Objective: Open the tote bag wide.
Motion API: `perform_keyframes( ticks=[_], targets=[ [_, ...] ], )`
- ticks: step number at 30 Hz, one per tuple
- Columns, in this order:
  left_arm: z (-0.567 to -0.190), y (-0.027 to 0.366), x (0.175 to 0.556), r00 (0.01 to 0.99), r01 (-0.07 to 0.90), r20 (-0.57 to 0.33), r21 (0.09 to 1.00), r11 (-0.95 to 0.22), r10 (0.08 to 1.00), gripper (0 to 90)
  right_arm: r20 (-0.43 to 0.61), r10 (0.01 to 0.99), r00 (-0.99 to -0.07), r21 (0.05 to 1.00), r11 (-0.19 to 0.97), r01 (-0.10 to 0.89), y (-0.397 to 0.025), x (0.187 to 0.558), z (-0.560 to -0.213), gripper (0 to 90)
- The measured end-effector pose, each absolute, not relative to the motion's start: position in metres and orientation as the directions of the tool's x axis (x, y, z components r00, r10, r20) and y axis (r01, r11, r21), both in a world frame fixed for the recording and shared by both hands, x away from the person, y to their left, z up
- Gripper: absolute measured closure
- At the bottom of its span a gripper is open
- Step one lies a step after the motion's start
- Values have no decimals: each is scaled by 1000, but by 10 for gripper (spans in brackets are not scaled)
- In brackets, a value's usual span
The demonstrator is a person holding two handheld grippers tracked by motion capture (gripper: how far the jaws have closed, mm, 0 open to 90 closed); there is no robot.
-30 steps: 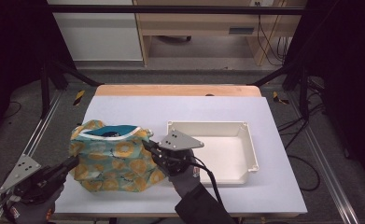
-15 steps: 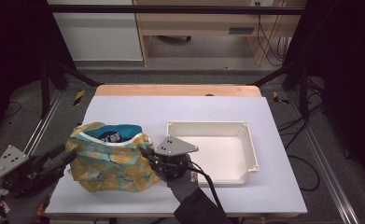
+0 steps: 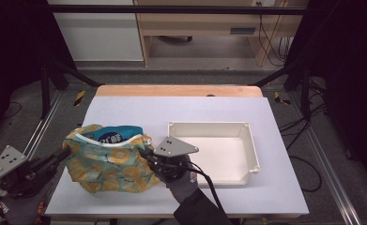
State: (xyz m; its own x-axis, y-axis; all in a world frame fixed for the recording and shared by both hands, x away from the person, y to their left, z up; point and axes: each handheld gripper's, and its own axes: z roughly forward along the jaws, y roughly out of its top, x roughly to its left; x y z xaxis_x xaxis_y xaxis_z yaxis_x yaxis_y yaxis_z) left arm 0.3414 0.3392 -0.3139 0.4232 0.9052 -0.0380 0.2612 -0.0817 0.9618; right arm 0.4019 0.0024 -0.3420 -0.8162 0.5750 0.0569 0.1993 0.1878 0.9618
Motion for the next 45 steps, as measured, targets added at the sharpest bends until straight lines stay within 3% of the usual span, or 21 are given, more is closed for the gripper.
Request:
perform_keyframes(
  ticks=[8, 18, 45],
  targets=[
    [-317, 345, 322, 402, 229, -18, 970, -81, 915, 894, 45, 558, -829, 963, 197, 185, 12, 398, -338, 892],
    [-333, 350, 318, 385, 267, -28, 960, -83, 923, 895, 54, 548, -835, 955, 215, 203, 18, 398, -345, 892],
    [-385, 333, 339, 424, 380, -2, 908, -176, 906, 895, 138, 610, -780, 926, 200, 320, 5, 396, -406, 893]
  ],
)
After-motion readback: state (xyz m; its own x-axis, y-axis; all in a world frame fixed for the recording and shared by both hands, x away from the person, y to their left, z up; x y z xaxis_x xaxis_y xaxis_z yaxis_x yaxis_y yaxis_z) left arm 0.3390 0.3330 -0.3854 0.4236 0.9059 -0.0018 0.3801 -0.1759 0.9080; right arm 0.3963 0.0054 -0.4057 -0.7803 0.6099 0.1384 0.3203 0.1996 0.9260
